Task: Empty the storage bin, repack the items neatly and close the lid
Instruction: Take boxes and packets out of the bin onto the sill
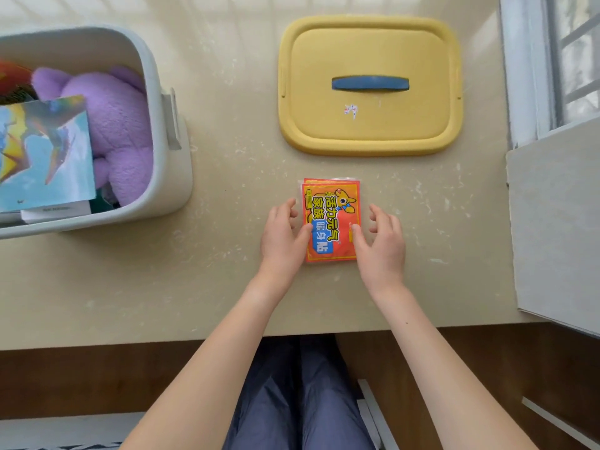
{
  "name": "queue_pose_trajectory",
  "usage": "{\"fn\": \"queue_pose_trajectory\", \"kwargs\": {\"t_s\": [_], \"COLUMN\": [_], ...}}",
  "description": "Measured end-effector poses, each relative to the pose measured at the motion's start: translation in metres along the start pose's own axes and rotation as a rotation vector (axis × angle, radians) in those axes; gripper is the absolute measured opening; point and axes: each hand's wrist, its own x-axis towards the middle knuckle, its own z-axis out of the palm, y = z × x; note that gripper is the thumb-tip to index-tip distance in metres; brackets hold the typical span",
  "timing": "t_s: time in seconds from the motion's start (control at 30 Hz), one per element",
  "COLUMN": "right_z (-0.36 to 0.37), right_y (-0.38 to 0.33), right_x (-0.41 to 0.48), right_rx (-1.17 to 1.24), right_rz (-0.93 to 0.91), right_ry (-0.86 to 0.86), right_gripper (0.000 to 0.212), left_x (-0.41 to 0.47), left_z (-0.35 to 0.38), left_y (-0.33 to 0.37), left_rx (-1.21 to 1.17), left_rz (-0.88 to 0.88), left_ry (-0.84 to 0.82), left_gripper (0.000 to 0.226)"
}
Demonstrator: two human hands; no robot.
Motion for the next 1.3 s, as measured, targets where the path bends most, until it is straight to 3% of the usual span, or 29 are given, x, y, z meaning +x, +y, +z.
{"fn": "queue_pose_trajectory", "kwargs": {"t_s": [0.13,0.3,0.4,0.57,0.83,1.07,1.3], "right_z": [-0.062,-0.166,-0.215,-0.243,-0.175,-0.118,-0.038], "right_y": [-0.041,-0.127,-0.169,-0.198,-0.175,-0.249,-0.318], "right_x": [-0.014,-0.042,-0.067,-0.114,-0.162,-0.163,-0.187], "right_rx": [-0.062,-0.169,-0.206,-0.17,-0.246,-0.28,-0.279], "right_rz": [-0.215,-0.513,-0.634,-0.762,-0.81,-0.86,-0.755], "right_ry": [0.048,0.15,0.162,0.121,-0.069,-0.038,0.005], "right_gripper": [0.04,0.037,0.044,0.048,0.042,0.041,0.041], "left_x": [-0.028,-0.087,-0.131,-0.199,-0.249,-0.226,-0.193], "left_z": [-0.058,-0.155,-0.2,-0.234,-0.251,-0.335,-0.436], "left_y": [0.044,0.132,0.169,0.174,0.092,0.059,-0.021], "left_rx": [0.178,0.406,0.439,0.445,0.443,0.409,0.417], "left_rz": [0.247,0.592,0.654,0.631,0.396,0.313,0.317], "left_ry": [0.039,0.226,0.319,0.398,0.408,0.473,0.379], "left_gripper": [0.048,0.042,0.041,0.039,0.038,0.04,0.045]}}
